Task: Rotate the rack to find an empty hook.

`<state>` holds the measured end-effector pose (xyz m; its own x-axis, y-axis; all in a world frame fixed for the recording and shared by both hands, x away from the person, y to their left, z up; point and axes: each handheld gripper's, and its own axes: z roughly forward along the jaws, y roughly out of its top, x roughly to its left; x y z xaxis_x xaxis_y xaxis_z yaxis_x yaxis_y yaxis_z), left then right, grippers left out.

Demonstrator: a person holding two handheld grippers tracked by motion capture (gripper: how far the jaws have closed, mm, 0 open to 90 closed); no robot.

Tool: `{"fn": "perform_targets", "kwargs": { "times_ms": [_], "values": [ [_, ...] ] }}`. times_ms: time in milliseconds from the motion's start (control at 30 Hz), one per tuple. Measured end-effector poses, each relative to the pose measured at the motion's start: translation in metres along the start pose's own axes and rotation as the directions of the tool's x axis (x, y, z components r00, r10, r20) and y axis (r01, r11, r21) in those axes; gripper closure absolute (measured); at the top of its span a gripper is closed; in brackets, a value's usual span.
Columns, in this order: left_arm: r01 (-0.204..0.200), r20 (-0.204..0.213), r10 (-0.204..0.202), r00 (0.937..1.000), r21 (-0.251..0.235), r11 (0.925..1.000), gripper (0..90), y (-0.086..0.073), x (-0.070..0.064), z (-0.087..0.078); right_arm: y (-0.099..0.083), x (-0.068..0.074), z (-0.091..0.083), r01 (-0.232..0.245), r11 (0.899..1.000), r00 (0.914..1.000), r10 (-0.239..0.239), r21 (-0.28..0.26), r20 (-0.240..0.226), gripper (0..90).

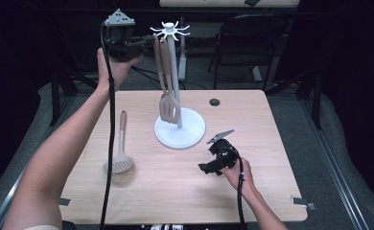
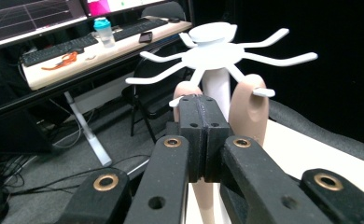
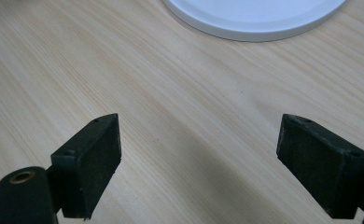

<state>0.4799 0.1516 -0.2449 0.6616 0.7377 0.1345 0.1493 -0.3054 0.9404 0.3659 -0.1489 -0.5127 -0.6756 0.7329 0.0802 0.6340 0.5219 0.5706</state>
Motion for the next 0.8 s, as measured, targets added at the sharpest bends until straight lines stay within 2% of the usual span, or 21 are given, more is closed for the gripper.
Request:
{"fn": "perform_targets", "kwargs": {
  "times_ms": [233, 800],
  "values": [
    [0.009, -0.015, -0.009, 0.9998, 0.004, 1.0000, 90.0, 0.000, 0.005, 0.002, 0.000, 0.001, 0.001, -0.011, 1.000, 0.9999, 0.011, -0.008, -0.004, 13.2],
    [0.022, -0.038, -0.021, 0.9991, 0.007, 0.9997, 90.0, 0.002, 0.012, 0.010, 0.000, 0.000, 0.001, -0.001, 1.000, 1.0000, 0.001, 0.004, -0.004, 13.2]
  ]
}}
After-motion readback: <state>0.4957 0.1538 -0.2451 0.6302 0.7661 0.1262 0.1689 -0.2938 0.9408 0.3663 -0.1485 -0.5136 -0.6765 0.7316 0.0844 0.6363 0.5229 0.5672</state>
